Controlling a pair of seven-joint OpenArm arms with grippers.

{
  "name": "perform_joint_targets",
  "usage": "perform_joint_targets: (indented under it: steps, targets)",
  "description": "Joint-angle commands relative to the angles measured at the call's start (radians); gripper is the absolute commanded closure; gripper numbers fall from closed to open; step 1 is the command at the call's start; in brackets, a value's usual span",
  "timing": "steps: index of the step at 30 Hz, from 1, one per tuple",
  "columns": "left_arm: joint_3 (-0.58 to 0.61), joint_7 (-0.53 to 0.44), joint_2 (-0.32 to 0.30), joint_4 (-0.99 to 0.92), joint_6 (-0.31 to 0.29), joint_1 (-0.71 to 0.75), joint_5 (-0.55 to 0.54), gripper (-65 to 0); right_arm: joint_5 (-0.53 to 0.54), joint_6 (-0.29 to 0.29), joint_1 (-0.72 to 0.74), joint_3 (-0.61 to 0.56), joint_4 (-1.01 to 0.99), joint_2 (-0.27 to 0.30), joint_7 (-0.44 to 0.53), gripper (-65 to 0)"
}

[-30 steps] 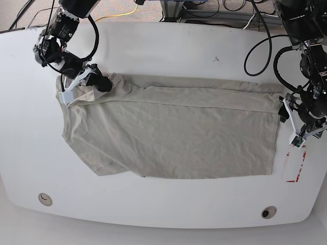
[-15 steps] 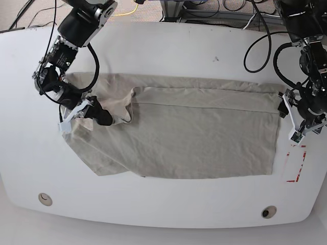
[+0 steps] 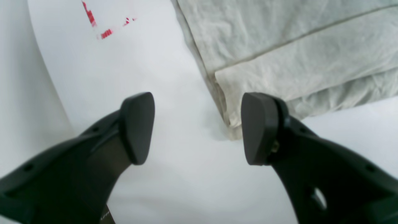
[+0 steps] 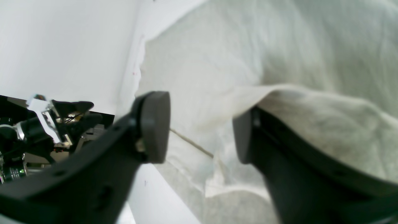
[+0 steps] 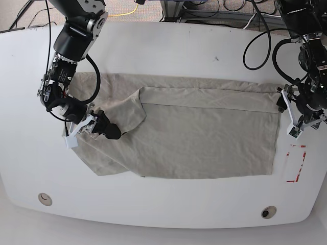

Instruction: Layout the t-shirt on the table in an organized manner, then fold the t-shirt properly

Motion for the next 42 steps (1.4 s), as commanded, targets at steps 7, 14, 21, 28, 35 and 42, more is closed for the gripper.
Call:
perform_joint_targets:
  steps: [7, 14, 21, 28, 35, 42]
  targets:
    - [-0.007, -0.011, -0.015, 0.018, -0.001, -0.011, -0.001, -40.8, 0.038, 0.0, 0.014, -0.085, 0.046, 0.136, 0.03, -59.9]
    - [-0.006, -0.015, -0.015, 0.037, -0.001, -0.011, -0.002, -40.8, 0.032, 0.0, -0.099, -0.085, 0.182, 0.269, 0.03, -64.4]
    - [-0.004, -0.017, -0.015, 0.063, -0.001, -0.012, -0.002, -40.8, 0.036, 0.0, -0.225, -0.08, 0.325, 0.392, 0.044, -64.4]
    - [-0.004, -0.019, -0.015, 0.063, -0.001, -0.015, -0.004, -40.8, 0.03, 0.0, -0.257, -0.076, 0.37, 0.395, 0.044, -64.4]
    - [-0.006, -0.02, -0.015, 0.063, -0.001, -0.011, -0.004, -40.7, 0.024, 0.006, -0.317, -0.021, 0.371, 0.391, 0.047, -64.4]
    - [-0.007, -0.114, -0.015, 0.066, -0.001, 0.025, -0.002, -40.7, -0.125, 0.008, -0.331, -0.016, 0.377, 0.397, 0.081, -64.4]
